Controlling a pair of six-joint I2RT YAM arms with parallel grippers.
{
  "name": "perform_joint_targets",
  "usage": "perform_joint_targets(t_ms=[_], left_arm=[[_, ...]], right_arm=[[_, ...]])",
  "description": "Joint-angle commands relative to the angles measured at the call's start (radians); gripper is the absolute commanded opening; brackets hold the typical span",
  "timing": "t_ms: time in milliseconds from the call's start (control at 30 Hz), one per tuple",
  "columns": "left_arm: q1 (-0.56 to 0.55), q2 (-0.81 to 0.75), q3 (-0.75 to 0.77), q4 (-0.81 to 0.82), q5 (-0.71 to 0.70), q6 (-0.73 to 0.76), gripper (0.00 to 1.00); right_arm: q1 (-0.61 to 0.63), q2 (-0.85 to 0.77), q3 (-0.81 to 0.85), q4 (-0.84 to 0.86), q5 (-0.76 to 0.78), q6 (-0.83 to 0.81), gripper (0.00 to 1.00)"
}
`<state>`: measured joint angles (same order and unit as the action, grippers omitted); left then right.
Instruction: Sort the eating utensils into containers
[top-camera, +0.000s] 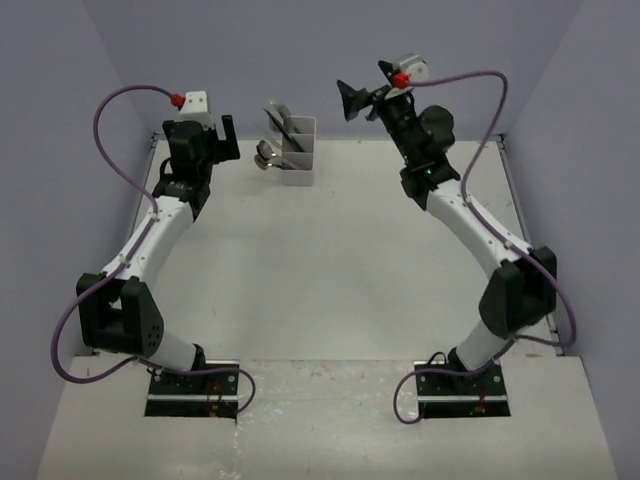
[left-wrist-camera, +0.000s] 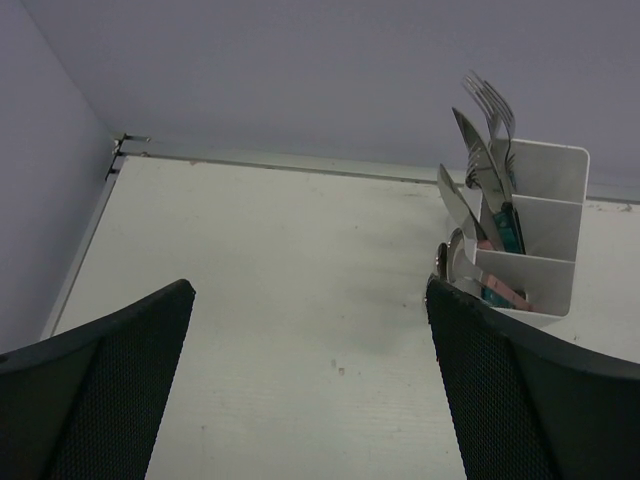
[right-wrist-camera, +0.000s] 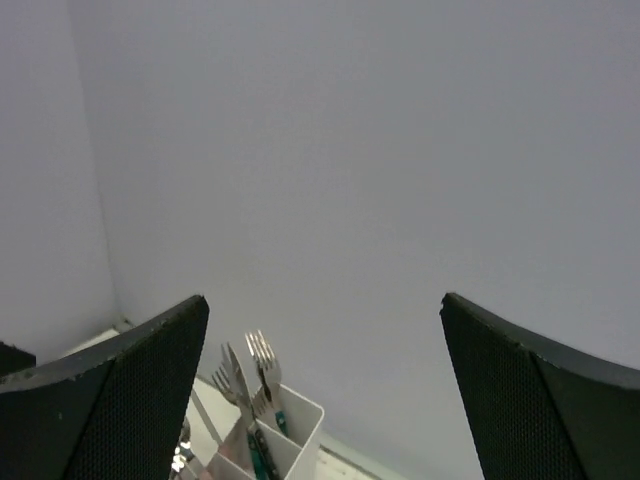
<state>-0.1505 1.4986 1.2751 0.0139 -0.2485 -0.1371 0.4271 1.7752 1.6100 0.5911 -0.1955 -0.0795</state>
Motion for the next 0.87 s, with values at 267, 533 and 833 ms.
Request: perform_joint_targets(t_ms=[267,533,833], left_arm=[[0.011,-0.049,-0.128,0.038,0.024,-0.079,1.00],[0.011,-0.032,-0.140,0.037,0.035,-0.096,1.00],[0.011,-0.035,-0.143,0.001,0.061,-0.122,1.00]], right_arm=[[-0.004,-0.427,-0.711,-0.585,0.432,0.588,0.99],[-0.004,-0.514,-0.845,-0.604,0.427,0.724,0.99],[-0.001,-0.461,-0.713,-0.708,0.535,0.627,0.99]])
